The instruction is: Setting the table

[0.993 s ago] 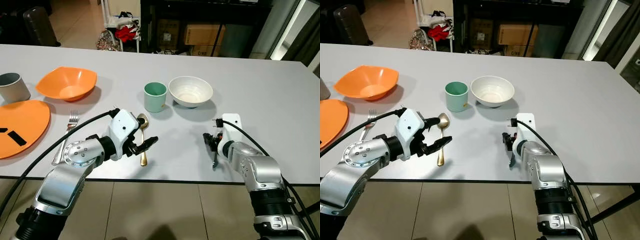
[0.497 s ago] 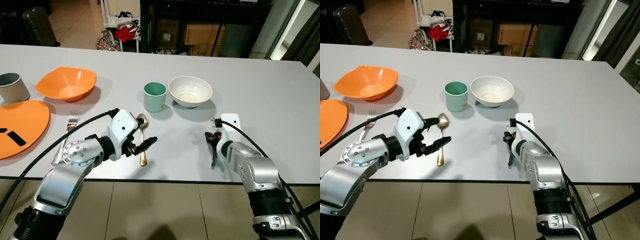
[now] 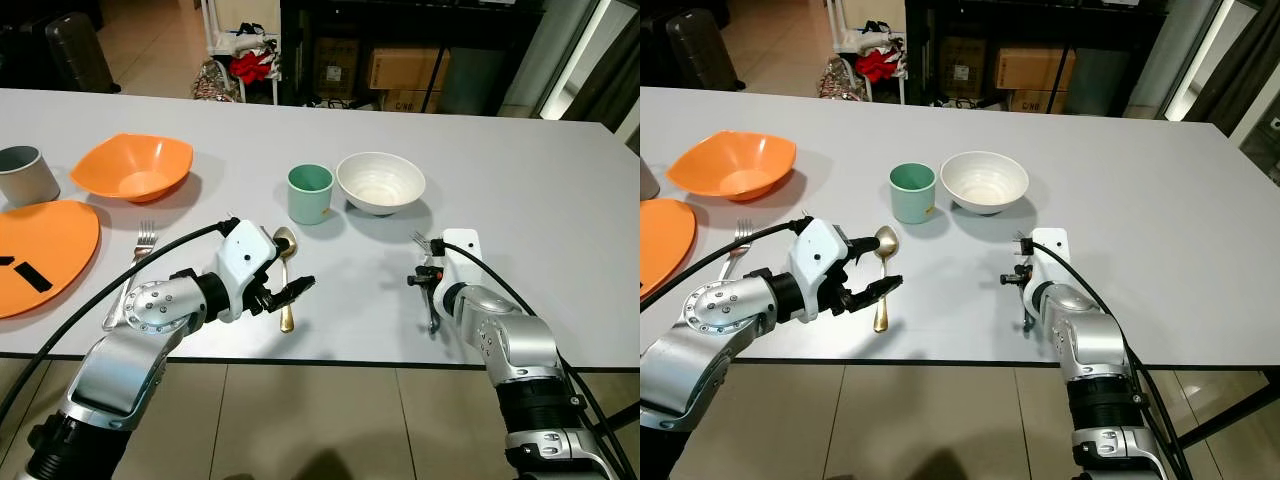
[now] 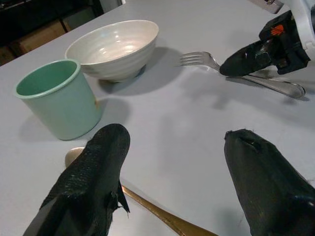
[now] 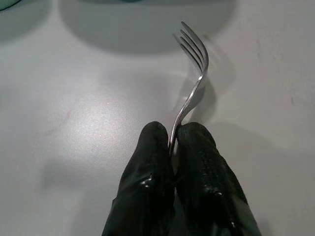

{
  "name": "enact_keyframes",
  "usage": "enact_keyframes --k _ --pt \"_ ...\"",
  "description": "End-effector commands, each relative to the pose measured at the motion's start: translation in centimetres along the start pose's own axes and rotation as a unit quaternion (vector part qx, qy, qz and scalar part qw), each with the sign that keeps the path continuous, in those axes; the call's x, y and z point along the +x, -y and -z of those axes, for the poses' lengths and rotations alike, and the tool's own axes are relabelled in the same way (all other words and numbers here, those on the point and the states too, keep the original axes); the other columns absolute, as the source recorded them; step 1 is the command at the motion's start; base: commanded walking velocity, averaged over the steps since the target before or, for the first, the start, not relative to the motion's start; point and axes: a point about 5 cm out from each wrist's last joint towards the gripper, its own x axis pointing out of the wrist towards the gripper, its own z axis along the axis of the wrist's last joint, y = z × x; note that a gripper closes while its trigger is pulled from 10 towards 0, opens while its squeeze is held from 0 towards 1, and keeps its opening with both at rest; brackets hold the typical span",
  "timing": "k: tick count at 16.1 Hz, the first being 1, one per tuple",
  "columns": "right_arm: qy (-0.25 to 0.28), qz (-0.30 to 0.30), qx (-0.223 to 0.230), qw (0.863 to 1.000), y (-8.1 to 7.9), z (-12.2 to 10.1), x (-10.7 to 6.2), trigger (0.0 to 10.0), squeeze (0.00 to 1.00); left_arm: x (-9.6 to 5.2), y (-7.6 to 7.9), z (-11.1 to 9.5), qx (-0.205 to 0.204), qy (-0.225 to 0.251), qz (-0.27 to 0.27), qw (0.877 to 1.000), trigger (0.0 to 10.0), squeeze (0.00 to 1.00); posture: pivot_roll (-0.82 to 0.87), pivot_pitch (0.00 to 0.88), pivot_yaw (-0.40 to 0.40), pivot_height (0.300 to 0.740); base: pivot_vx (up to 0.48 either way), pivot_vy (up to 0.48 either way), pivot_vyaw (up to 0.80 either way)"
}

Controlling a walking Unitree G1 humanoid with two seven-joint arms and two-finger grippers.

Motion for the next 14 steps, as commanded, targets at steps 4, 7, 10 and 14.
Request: enact_keyframes --k 4,7,10,14 --pt "0.009 0.003 0.023 1.000 0.8 0.2 -0.1 0.0 0.00 0.1 0.1 -0.6 0.013 0.006 0.011 1.000 10.0 0.00 0.03 0.000 -0.026 0.740 0.000 0.000 0.00" --pt "0.048 -0.041 0.124 0.990 1.7 -0.7 -0.7 0.0 0.00 0.1 0.1 -0.7 0.015 0.006 0.012 1.000 10.0 0.00 0.03 0.000 -0.022 0.740 0.000 0.000 0.00" --pt "0.057 -0.081 0.225 0.969 2.8 -0.8 -1.4 0.0 0.00 0.0 0.1 -0.7 0.016 0.006 0.016 1.000 10.0 0.00 0.03 0.000 -0.015 0.740 0.000 0.000 0.00" --pt "0.034 -0.126 0.285 0.950 3.2 0.9 -2.7 0.0 0.00 0.0 0.2 -0.8 0.017 0.004 0.026 0.999 10.0 0.00 0.03 0.000 -0.005 0.740 0.000 0.000 0.00"
